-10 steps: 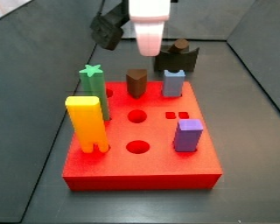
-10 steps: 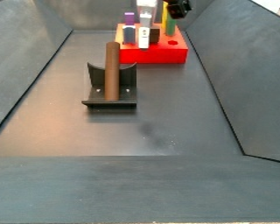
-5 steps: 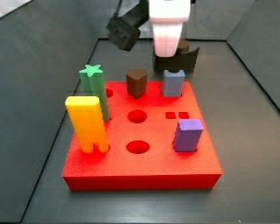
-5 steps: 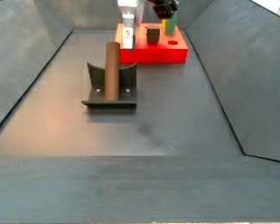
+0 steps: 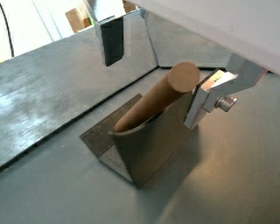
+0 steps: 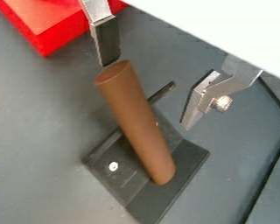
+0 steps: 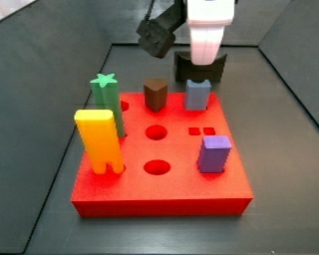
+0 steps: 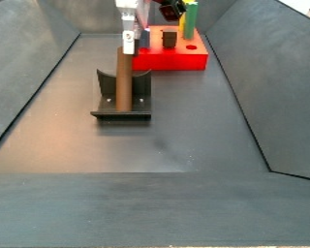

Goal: Pick up the oval object. Move up. Place the oval object on the fixture. Regrasp the oval object. Move to above the board. Insert the oval object.
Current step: Regrasp the oval object, then move to above the board.

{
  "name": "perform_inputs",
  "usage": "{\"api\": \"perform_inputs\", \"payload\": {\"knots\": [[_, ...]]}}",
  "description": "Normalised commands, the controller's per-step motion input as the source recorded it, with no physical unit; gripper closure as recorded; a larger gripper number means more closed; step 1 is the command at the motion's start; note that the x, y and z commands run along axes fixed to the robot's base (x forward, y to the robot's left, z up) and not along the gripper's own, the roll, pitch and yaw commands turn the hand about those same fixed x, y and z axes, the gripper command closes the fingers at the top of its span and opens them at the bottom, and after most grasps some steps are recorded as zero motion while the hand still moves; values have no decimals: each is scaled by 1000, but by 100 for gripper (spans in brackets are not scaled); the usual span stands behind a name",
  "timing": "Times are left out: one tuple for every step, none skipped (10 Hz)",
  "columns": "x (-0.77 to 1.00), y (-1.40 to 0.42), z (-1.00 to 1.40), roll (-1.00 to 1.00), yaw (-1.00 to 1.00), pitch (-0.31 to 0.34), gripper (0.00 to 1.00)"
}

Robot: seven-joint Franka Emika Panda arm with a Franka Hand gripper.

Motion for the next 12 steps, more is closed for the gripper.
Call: {"api": "perform_inputs", "payload": {"knots": [[441, -27, -16, 72, 47, 141, 0], [350, -23, -20, 72, 48, 141, 0], [281, -25, -16, 76, 48, 143, 0], [199, -27, -20, 76, 46, 145, 0], [0, 0, 167, 0, 0, 0, 100], [62, -108, 1000, -66, -57, 289, 100], [61, -108, 1000, -67, -60, 295, 100], [56, -97, 1000, -59, -35, 311, 100], [61, -90, 1000, -46, 24, 283, 100], [60, -85, 1000, -27, 69, 242, 100], [60, -82, 1000, -27, 81, 217, 100], [57, -73, 1000, -30, 88, 177, 100]]}}
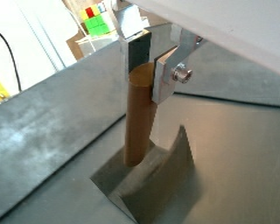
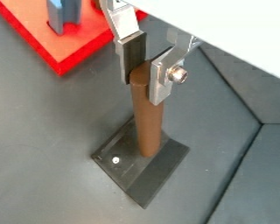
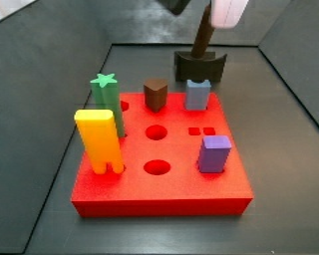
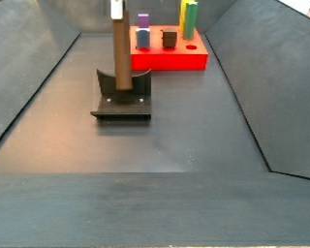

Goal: Pick up the oval object. Move up. Place the oval object on the fixture. Regrasp the oval object. Move to above the board. Insert the oval object.
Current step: Move to above the board.

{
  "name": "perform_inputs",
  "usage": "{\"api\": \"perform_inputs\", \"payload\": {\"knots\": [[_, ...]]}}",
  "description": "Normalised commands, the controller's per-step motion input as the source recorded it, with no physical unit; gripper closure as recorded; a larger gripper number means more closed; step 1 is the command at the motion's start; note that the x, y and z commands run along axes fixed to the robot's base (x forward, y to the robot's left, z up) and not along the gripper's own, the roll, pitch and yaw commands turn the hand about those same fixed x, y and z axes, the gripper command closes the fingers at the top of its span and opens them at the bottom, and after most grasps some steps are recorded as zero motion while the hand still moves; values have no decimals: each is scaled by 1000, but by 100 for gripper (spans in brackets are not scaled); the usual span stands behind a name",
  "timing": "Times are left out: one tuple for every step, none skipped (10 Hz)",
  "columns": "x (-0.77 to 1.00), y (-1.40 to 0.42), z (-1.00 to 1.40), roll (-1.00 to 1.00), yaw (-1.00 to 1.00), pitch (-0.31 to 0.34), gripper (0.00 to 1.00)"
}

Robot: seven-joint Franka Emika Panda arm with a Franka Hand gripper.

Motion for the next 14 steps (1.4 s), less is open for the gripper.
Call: {"api": "perform_inputs", "payload": {"knots": [[55, -68, 1000, -38, 87, 150, 100], [52, -60, 1000, -46, 79, 131, 100], [45, -51, 1000, -57, 64, 117, 100], [41, -45, 1000, -62, 52, 111, 100], [37, -39, 1000, -68, 43, 110, 100], [33, -28, 958, -69, 33, 111, 100], [20, -21, 820, -69, 29, 117, 100], [15, -13, 681, -72, 26, 119, 100], [13, -10, 540, -71, 24, 120, 100], [8, -8, 359, -68, 24, 121, 100], [7, -8, 224, -69, 26, 123, 100], [-770, -1000, 175, -311, 1000, 62, 100], [-769, -1000, 169, -307, 1000, 59, 100], [-781, -1000, 183, -296, 1000, 27, 100]]}}
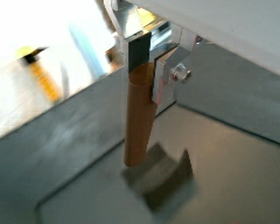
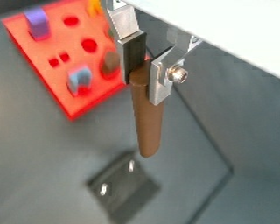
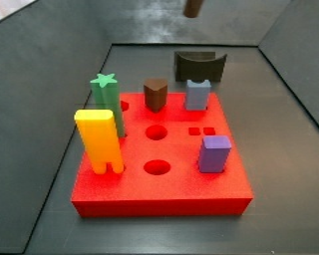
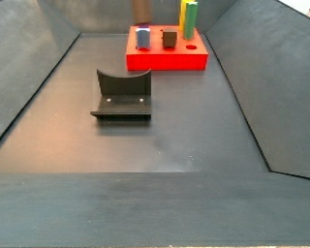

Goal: Pick up the oval object. Move up. Place the oval object on the fixture. Regrasp the oval object. Move to above the board. Insert the oval object.
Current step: Move to above the board.

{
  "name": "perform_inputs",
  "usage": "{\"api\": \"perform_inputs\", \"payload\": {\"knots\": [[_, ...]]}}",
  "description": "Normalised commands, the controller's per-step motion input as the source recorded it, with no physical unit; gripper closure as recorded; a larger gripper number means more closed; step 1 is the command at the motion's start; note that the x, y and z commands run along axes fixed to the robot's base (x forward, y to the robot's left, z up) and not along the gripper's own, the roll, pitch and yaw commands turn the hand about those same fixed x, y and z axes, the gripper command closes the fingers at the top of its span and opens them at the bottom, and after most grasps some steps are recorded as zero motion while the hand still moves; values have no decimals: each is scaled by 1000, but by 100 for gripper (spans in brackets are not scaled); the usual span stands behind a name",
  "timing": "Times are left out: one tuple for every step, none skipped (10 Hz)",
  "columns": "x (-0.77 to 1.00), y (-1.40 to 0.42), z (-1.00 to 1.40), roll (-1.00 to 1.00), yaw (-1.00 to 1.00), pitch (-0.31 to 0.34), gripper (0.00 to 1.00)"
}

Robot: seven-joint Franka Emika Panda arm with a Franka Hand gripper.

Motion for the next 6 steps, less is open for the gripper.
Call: {"api": "perform_inputs", "payload": {"knots": [[-794, -1000, 165, -301, 1000, 10, 100], [-811, -1000, 181, -293, 1000, -19, 100], [-832, -1000, 184, -289, 1000, -38, 100], [-601, -673, 133, -280, 1000, -64, 100], [-450, -483, 97, -277, 1000, -75, 100], [-222, -225, 52, -269, 1000, -97, 100]]}}
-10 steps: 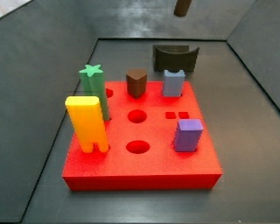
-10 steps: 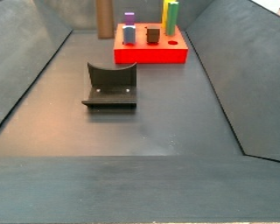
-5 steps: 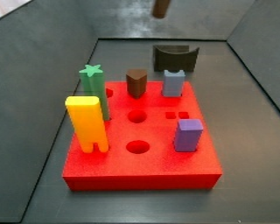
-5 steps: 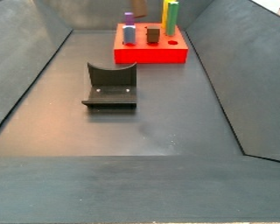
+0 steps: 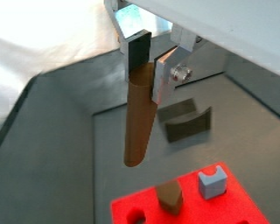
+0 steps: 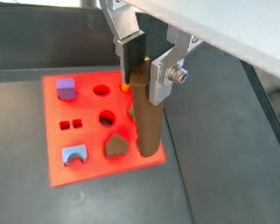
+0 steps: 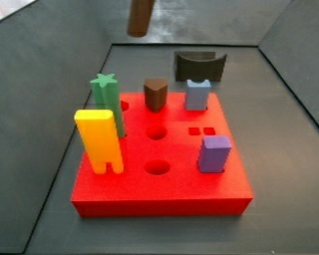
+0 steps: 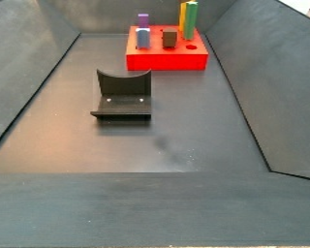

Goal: Pick up the oval object. Move up. Place the oval object on the fixture. Regrasp the oval object. Move to above the board. Insert the oval object.
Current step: Move to above the board.

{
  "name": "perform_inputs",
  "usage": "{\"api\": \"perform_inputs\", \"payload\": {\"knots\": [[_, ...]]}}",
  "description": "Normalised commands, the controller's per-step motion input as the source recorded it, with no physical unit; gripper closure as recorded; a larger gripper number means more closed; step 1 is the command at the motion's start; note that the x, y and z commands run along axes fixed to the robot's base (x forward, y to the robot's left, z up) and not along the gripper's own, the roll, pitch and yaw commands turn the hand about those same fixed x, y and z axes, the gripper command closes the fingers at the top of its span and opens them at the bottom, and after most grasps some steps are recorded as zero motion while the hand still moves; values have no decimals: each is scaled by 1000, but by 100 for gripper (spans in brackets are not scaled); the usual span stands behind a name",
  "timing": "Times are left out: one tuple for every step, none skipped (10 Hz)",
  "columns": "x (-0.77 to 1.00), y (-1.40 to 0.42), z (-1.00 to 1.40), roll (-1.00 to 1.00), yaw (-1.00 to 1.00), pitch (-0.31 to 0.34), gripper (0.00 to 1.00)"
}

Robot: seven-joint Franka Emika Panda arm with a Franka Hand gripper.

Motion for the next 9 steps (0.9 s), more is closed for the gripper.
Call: {"api": "perform_inputs", "payload": {"knots": [[-158, -162, 32, -264, 1000, -108, 100], [-96, -69, 13, -252, 1000, -136, 100], [-67, -13, 14, -244, 1000, -160, 100], [-57, 13, -2, -233, 1000, -193, 100], [-62, 14, -2, -227, 1000, -210, 100], [-83, 28, 3, -211, 1000, -260, 100], [-92, 32, -2, -199, 1000, -298, 100], [-96, 30, 2, -186, 1000, -334, 100], [-94, 30, 1, -176, 1000, -358, 100]]}}
